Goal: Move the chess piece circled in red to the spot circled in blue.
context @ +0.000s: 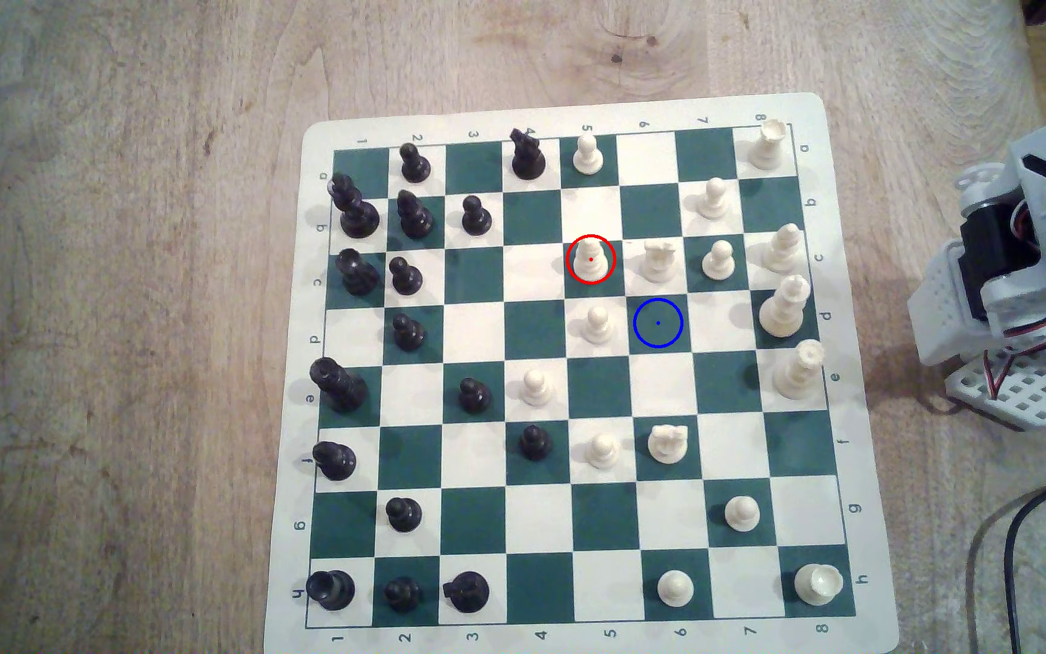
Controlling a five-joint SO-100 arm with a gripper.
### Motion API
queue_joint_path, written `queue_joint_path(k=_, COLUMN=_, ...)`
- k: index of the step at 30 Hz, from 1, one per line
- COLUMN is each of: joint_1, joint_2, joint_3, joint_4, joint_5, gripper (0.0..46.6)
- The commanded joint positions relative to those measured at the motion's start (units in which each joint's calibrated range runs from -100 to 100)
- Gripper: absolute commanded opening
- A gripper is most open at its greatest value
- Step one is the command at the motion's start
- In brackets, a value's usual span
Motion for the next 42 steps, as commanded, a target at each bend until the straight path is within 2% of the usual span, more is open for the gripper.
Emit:
queue_joint_path(k=1, joint_1=9.8, joint_2=-0.3, joint_3=1.3, joint_4=5.4, joint_5=0.1, gripper=0.2)
queue_joint_path(k=9, joint_1=9.1, joint_2=-0.3, joint_3=-1.5, joint_4=32.6, joint_5=0.1, gripper=0.2)
queue_joint_path(k=10, joint_1=9.0, joint_2=-0.3, joint_3=-2.6, joint_4=38.0, joint_5=0.1, gripper=0.2)
queue_joint_path(k=12, joint_1=9.4, joint_2=-0.3, joint_3=-9.4, joint_4=61.9, joint_5=-0.1, gripper=0.2)
queue_joint_path(k=14, joint_1=10.1, joint_2=-0.3, joint_3=-11.6, joint_4=69.8, joint_5=-0.2, gripper=0.2)
queue_joint_path(k=16, joint_1=12.6, joint_2=-0.2, joint_3=-17.4, joint_4=86.6, joint_5=-0.3, gripper=0.2)
queue_joint_path(k=20, joint_1=12.6, joint_2=-0.1, joint_3=-23.9, joint_4=105.1, joint_5=-0.3, gripper=0.2)
queue_joint_path(k=25, joint_1=14.3, joint_2=0.3, joint_3=-27.0, joint_4=114.9, joint_5=-0.3, gripper=1.4)
queue_joint_path(k=26, joint_1=14.6, joint_2=0.9, joint_3=-27.6, joint_4=116.3, joint_5=-0.3, gripper=0.2)
queue_joint_path(k=30, joint_1=14.9, joint_2=3.7, joint_3=-29.0, joint_4=119.0, joint_5=-0.3, gripper=0.2)
queue_joint_path(k=36, joint_1=15.1, joint_2=13.9, joint_3=-34.5, joint_4=128.9, joint_5=-0.9, gripper=0.3)
queue_joint_path(k=40, joint_1=16.4, joint_2=20.2, joint_3=-34.6, joint_4=132.4, joint_5=-3.7, gripper=0.3)
queue_joint_path(k=42, joint_1=15.9, joint_2=26.5, joint_3=-38.5, joint_4=135.6, joint_5=-6.0, gripper=1.0)
